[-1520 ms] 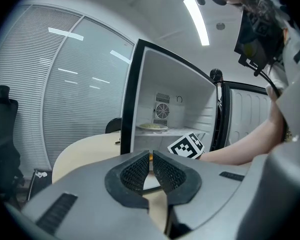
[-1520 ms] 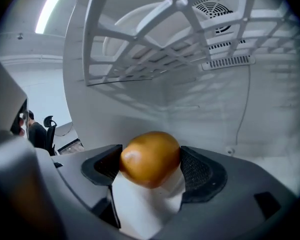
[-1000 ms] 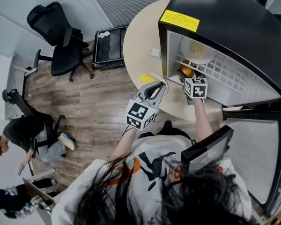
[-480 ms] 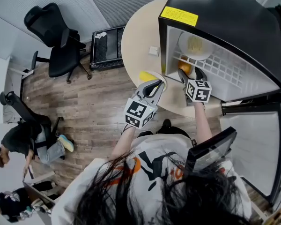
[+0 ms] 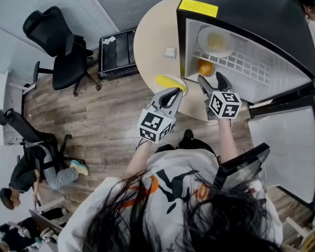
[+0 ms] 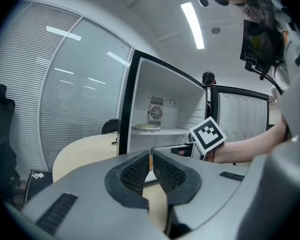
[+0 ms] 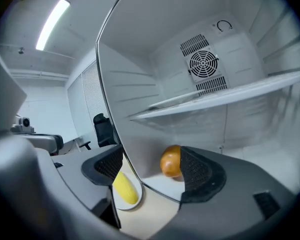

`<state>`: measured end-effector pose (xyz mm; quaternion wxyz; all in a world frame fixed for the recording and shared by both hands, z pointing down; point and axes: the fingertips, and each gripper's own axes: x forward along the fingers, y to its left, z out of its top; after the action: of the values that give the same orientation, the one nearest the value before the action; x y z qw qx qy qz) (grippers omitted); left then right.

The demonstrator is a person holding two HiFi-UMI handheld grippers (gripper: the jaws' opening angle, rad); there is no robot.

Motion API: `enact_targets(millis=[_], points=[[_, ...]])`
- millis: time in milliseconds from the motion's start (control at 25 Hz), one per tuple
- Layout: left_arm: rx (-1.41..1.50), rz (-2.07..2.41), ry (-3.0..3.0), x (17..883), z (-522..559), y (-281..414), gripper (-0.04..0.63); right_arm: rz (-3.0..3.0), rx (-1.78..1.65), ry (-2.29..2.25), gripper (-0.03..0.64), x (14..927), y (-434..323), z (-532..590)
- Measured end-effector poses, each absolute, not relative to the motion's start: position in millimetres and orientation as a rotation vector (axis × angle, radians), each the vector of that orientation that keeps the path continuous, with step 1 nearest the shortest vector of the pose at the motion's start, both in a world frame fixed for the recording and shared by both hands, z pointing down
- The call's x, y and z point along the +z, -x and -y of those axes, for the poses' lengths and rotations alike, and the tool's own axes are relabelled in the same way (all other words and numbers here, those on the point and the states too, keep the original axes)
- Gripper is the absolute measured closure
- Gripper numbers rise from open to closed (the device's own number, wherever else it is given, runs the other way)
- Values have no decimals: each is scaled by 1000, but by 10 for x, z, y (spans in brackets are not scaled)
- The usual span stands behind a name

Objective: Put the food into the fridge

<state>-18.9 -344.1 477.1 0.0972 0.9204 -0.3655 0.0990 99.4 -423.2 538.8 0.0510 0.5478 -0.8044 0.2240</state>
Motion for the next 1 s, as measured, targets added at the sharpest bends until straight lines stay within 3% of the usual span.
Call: enact_targets(millis=[280,480,1000], points=[[284,1048,-2739,4748,3208,273,580,2516,686,-1637,267,5158,-727,3878],[272,1040,-2742,4747,3024,385,580,2548,686,-1661,456,5040,-561,3638],[241,1012,-2730,4799,2460,720,580,2540,712,-1653,535,4956,-111,2903]])
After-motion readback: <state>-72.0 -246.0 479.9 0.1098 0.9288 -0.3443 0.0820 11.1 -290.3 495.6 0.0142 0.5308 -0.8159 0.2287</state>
